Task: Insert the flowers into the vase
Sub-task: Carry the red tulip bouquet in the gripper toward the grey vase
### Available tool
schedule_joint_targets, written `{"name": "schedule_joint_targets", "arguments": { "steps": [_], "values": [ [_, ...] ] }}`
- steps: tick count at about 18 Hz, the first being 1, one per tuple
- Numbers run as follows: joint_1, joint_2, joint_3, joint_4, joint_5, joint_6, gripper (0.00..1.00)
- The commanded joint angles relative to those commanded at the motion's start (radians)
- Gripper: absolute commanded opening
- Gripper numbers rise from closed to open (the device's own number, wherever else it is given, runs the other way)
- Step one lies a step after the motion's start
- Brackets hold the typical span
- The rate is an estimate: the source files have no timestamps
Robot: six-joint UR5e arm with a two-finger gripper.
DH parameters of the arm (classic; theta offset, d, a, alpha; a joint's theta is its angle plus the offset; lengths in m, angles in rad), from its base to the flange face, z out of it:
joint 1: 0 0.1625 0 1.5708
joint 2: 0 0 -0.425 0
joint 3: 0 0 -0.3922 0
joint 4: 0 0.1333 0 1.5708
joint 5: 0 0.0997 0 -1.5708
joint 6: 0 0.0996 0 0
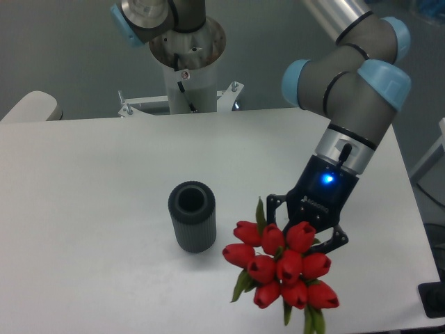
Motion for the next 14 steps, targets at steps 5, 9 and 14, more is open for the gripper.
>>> {"name": "schedule_joint_targets", "arguments": {
  "steps": [5,9,14],
  "values": [
    [-0.040,0.006,0.002,0.026,0.000,-0.018,0.25],
    [-0.061,0.005,0.005,0.044,-0.009,-0.022,0.25],
    [-0.060,0.021,-0.003,0.051,-0.103,-0.034,0.25]
  ]
}}
